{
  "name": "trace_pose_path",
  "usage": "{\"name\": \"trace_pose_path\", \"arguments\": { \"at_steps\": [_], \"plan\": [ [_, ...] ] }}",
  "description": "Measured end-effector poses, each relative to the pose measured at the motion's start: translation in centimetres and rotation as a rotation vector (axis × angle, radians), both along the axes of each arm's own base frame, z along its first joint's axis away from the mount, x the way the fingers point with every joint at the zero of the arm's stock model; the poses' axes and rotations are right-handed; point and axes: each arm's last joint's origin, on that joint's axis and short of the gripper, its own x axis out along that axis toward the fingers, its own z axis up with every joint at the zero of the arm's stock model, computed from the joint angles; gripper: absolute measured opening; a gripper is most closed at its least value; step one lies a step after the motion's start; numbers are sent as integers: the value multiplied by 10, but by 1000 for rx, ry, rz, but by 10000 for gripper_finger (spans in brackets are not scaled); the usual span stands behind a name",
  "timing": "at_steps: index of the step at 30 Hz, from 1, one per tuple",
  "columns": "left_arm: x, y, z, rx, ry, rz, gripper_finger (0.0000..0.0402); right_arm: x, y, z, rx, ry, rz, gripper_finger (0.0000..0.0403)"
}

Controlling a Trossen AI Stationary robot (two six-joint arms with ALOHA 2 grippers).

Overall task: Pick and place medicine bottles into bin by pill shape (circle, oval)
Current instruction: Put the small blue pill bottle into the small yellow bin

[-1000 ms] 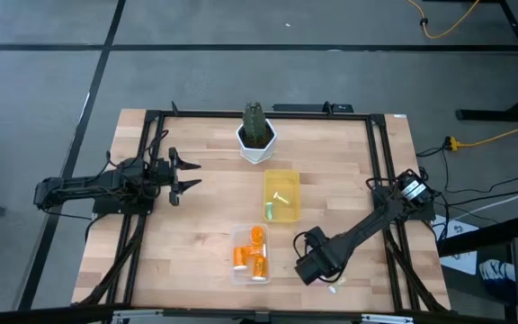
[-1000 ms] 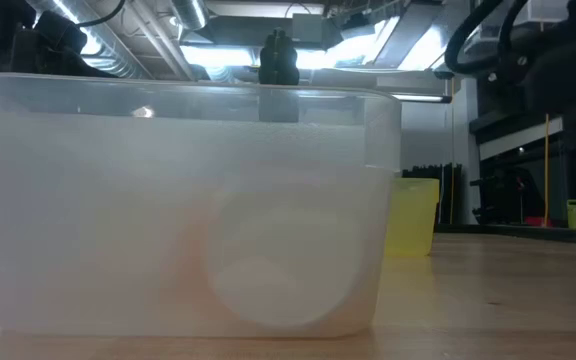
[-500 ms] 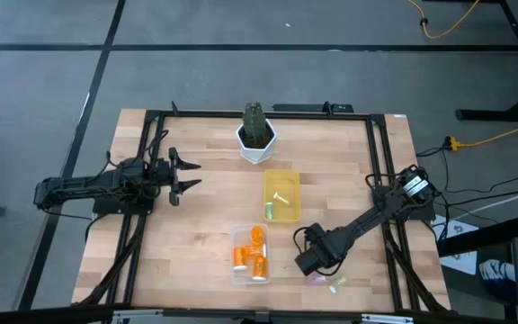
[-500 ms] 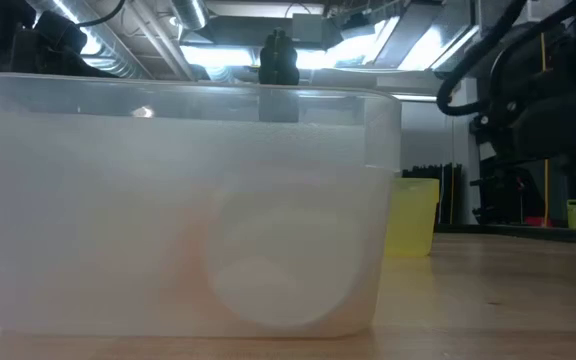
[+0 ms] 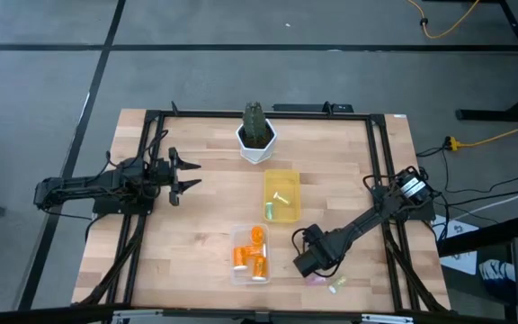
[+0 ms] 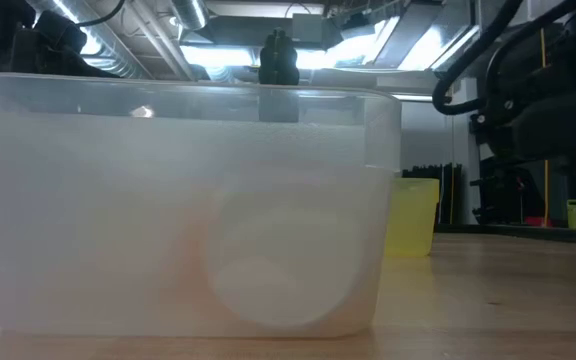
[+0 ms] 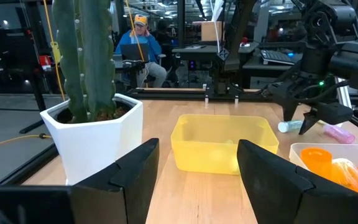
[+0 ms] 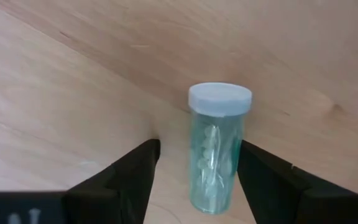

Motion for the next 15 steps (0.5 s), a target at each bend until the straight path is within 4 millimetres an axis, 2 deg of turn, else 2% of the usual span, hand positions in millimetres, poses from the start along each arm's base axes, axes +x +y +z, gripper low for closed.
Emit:
{"name": "trace_pose_path", "arguments": {
  "at_steps": [15],
  "plan": [
    [0,0,0,0,0,0,212,2,0,0,3,-13,34,159]
  ]
}}
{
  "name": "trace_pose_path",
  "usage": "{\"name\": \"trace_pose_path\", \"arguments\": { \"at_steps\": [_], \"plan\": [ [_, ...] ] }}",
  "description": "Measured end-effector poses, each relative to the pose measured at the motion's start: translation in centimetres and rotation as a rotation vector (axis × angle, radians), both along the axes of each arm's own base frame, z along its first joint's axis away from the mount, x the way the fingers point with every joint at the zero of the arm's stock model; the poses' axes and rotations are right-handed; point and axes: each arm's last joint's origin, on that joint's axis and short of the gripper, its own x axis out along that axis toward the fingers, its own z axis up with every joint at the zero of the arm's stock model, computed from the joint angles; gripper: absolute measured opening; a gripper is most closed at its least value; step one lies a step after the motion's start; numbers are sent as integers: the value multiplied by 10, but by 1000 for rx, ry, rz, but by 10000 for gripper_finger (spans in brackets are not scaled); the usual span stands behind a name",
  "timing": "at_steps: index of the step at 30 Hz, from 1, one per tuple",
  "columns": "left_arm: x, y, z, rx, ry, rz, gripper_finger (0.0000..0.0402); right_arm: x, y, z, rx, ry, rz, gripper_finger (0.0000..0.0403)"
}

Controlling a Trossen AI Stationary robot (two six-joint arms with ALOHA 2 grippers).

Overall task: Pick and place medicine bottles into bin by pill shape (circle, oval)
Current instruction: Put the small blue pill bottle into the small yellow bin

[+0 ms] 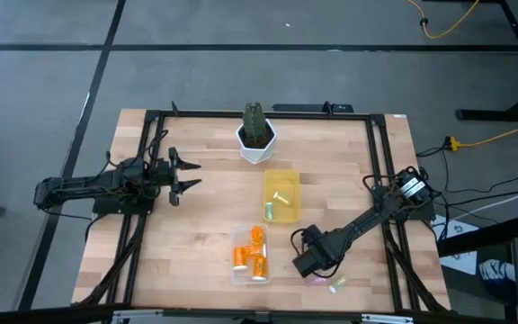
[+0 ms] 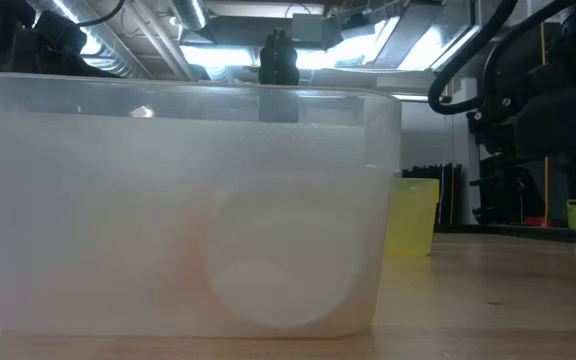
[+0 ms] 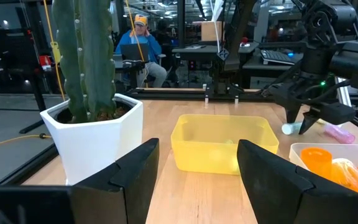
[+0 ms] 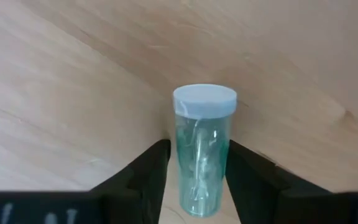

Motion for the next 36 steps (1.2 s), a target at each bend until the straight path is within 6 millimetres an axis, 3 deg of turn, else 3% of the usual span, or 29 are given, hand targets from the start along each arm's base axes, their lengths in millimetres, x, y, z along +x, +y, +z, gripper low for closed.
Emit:
{"name": "trace_pose_path", "arguments": {
  "at_steps": [11,24,36],
  "plan": [
    [0,0,0,0,0,0,212,1,-1,0,-17,-17,76,134],
    [0,0,0,1,0,0,212,3,-3,0,-91,-61,188,132],
    [0,0,0,1,0,0,212,19,-3,0,-300,-268,432,123]
  ]
}}
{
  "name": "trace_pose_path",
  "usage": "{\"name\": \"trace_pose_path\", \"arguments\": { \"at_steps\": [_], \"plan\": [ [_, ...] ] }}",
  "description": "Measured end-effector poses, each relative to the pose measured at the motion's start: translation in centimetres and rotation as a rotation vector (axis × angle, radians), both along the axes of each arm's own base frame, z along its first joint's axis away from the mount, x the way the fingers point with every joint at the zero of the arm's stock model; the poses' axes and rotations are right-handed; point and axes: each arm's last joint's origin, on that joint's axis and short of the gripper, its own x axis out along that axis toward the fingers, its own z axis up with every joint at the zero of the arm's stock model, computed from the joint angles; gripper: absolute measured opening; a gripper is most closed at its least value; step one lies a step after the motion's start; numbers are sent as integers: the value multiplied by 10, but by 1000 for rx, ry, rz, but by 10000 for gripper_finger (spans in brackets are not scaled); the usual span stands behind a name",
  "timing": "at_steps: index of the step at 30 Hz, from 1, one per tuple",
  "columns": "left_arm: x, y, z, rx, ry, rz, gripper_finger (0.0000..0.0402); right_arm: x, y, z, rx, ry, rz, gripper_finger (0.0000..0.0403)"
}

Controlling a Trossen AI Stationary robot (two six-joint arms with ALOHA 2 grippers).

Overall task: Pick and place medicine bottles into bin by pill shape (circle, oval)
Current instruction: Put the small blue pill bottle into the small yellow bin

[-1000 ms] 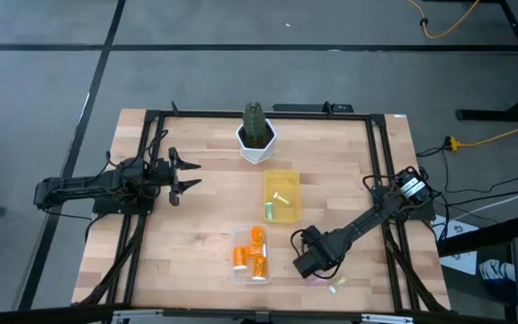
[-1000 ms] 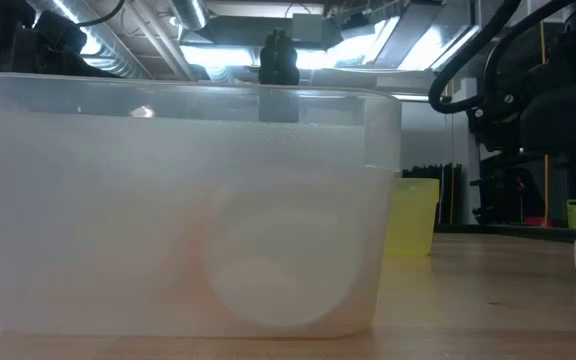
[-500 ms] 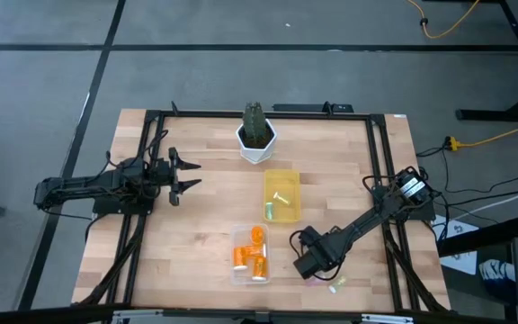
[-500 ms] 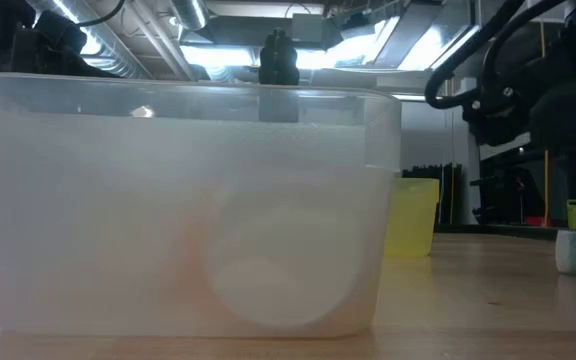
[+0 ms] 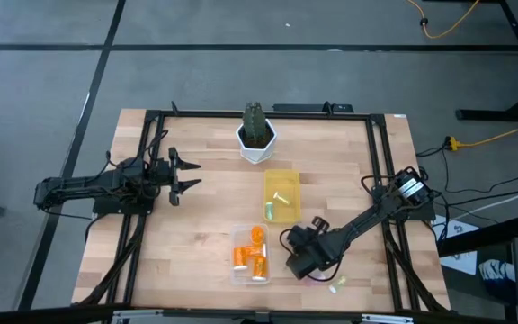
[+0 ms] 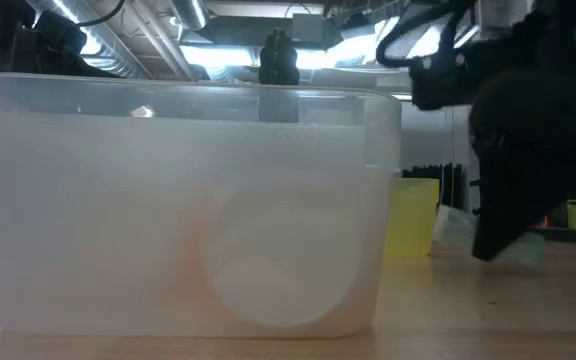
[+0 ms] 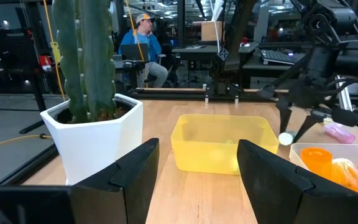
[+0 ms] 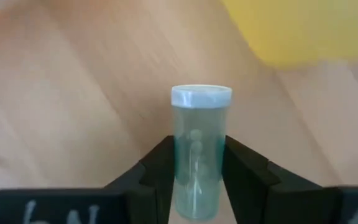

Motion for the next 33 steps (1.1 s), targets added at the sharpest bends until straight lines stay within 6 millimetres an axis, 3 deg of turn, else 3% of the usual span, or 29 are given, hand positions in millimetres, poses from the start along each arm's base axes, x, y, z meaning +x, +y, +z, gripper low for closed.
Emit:
{"name": "trace_pose_path", "arguments": {
  "at_steps": [6,22,29,33],
  "plan": [
    [0,0,0,0,0,0,212,11,-4,3,-126,-103,84,122],
    [0,0,0,0,0,0,212,28,-14,7,-150,-204,86,122],
    [0,0,0,0,0,0,212,41,-6,34,-231,-272,133,122],
    [0,0,0,0,0,0,212,47,-4,52,-366,-339,118,122]
  ]
}}
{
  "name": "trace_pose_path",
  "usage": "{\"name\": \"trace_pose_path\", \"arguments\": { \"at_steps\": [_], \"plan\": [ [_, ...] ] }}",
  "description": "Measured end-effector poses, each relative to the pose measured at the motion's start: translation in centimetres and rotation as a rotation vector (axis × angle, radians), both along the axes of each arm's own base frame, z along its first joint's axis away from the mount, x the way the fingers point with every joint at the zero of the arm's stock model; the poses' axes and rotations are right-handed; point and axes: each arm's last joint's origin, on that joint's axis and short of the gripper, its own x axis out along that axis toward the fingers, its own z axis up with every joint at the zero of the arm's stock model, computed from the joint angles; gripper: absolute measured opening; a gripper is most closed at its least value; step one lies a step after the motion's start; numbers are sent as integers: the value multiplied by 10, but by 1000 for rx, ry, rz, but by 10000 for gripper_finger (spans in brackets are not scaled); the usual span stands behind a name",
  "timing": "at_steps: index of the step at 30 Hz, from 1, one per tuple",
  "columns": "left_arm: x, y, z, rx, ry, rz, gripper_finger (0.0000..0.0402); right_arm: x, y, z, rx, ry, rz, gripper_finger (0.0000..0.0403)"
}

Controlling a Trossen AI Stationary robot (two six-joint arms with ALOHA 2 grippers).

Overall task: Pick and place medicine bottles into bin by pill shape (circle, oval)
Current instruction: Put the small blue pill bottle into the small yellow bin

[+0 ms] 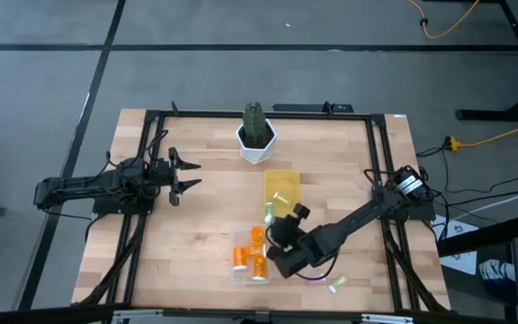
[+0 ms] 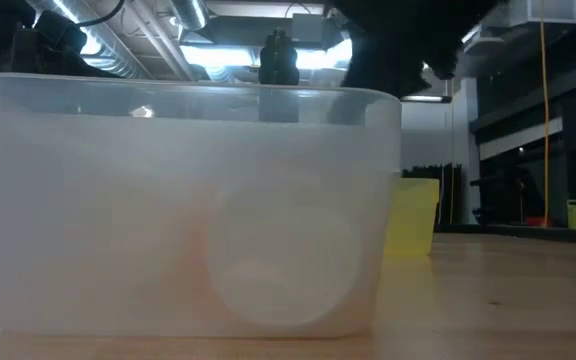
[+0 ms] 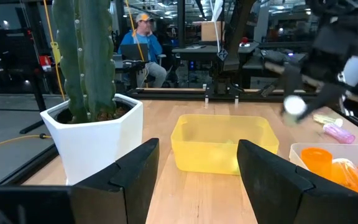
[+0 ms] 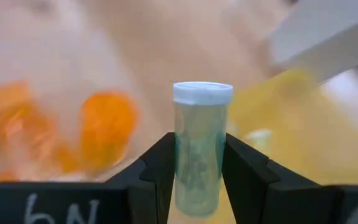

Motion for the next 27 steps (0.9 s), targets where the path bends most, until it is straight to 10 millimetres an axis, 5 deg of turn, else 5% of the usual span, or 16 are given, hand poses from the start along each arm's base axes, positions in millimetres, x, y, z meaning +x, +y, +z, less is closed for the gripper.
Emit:
{"name": "trace_pose_path", "arguments": {
  "at_steps": [7,15,27],
  "plan": [
    [0,0,0,0,0,0,212,-4,-14,14,-173,-92,-173,122],
    [0,0,0,0,0,0,212,-5,-30,9,8,-21,-290,122],
    [0,0,0,0,0,0,212,1,-40,9,15,-28,-320,122]
  ]
}}
